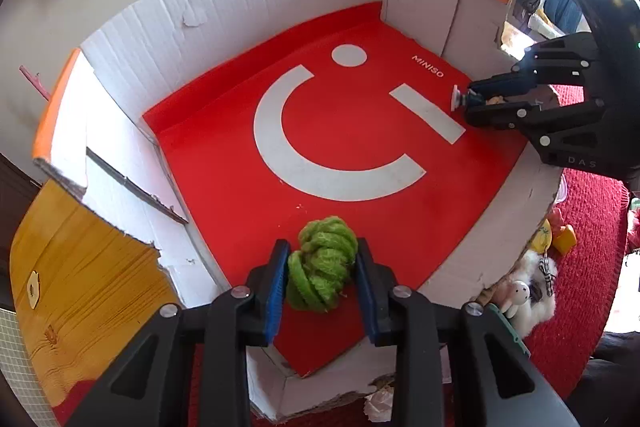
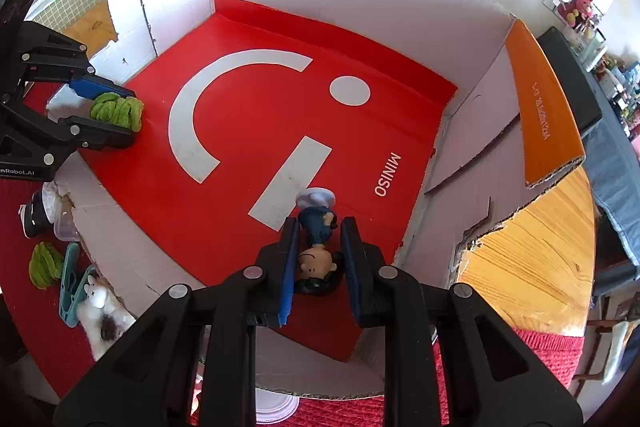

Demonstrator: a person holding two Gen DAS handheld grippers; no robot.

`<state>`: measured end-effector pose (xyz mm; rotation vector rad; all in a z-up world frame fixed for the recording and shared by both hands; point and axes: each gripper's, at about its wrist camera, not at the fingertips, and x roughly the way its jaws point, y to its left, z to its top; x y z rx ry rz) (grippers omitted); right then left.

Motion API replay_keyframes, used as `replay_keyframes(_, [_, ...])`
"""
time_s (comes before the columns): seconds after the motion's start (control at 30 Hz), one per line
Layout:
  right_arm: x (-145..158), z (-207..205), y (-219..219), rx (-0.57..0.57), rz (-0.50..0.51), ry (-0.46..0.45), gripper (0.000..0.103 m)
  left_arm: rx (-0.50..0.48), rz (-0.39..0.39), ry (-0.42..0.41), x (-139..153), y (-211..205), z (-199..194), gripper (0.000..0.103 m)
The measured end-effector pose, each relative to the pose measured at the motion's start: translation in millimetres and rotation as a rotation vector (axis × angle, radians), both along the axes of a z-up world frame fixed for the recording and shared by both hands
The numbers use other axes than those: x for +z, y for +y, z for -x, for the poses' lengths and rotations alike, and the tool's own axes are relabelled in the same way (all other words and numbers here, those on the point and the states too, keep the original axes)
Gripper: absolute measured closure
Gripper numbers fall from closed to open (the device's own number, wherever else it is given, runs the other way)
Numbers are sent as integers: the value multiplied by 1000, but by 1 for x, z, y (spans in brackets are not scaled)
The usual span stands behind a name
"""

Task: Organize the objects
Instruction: 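Lower the yarn ball into the orange box with the left tool while the right tool lowers the figurine there, then open both tools and withdraw them from the box toward the cloth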

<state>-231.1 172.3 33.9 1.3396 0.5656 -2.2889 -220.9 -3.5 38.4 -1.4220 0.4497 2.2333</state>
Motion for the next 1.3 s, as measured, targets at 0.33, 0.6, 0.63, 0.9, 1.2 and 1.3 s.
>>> replay_keyframes(0.33, [1, 1, 0, 4, -2, -4, 83, -5, -2, 8, -2, -1, -6, 69])
replay_keyframes(0.6, [1, 1, 1, 1, 1, -7, 83, -3, -8, 8, -2, -3, -9, 66])
replay_keyframes(0.63, [1, 1, 0, 0, 1, -7, 83, -2, -9, 9, -2, -4, -10, 66])
replay_keyframes(0.9, [4, 2, -3, -5, 7, -14, 82, -6, -15, 7, -4, -3, -2, 60])
replay_keyframes(1.2, [6, 1, -2, -5, 13, -19, 81, -9, -14, 10, -3, 0, -2, 59])
replay_keyframes(1.3, [7, 0, -3, -6, 15, -20, 80, -10, -14, 11, -2, 1, -2, 59])
